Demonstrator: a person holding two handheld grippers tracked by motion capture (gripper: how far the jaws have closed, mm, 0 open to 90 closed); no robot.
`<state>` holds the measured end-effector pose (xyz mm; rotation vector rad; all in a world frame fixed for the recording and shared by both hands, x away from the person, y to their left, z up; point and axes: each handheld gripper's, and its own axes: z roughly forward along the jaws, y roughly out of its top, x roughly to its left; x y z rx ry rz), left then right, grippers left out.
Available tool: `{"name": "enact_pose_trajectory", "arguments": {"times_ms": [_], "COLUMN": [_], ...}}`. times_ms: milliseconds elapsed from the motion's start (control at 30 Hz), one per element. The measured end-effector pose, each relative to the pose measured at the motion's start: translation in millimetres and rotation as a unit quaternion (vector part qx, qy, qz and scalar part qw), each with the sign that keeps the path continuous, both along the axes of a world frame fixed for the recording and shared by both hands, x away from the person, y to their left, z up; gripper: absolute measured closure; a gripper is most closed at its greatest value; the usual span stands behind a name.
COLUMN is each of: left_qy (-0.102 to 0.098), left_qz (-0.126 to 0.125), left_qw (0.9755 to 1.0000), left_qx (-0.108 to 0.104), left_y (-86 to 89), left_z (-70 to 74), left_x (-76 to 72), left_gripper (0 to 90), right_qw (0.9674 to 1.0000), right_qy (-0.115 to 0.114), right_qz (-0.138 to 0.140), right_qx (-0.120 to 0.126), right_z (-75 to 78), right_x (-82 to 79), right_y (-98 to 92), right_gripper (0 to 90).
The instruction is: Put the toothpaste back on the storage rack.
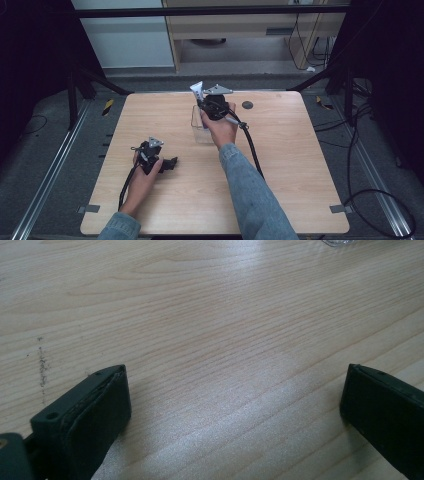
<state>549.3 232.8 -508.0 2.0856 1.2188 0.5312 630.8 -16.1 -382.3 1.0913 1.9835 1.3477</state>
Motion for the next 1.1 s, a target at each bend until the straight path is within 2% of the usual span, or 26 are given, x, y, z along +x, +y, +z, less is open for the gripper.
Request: {"name": "enact_pose_trajectory", "arguments": {"times_ms": [467, 733, 1100], "left_qy": [0.0, 0.0, 0.0], "left_qz": [0.0, 0.0, 0.0], "left_qw": [1.0, 1.0, 1.0], "left_qx": [0.0, 0.0, -0.001], "left_y": [0.0, 0.0, -0.1], "left_z": [0.0, 0.0, 0.0], "left_x": [0.0, 0.1, 0.1], "left_gripper": [0.0, 0.0, 0.0], "right_qw": [0.9999, 0.9998, 0.9993], "right_qy": [0.013, 0.018, 0.022], "right_qz": [-0.002, 0.0, 0.011], "right_qx": [-0.006, -0.005, -0.028], "right_z": [-10.9, -11.9, -17.9], "right_x": [-0.9, -1.0, -3.1], "right_y": [-2.2, 0.5, 6.5], "right_gripper": [78.9, 78.9, 78.9]}}
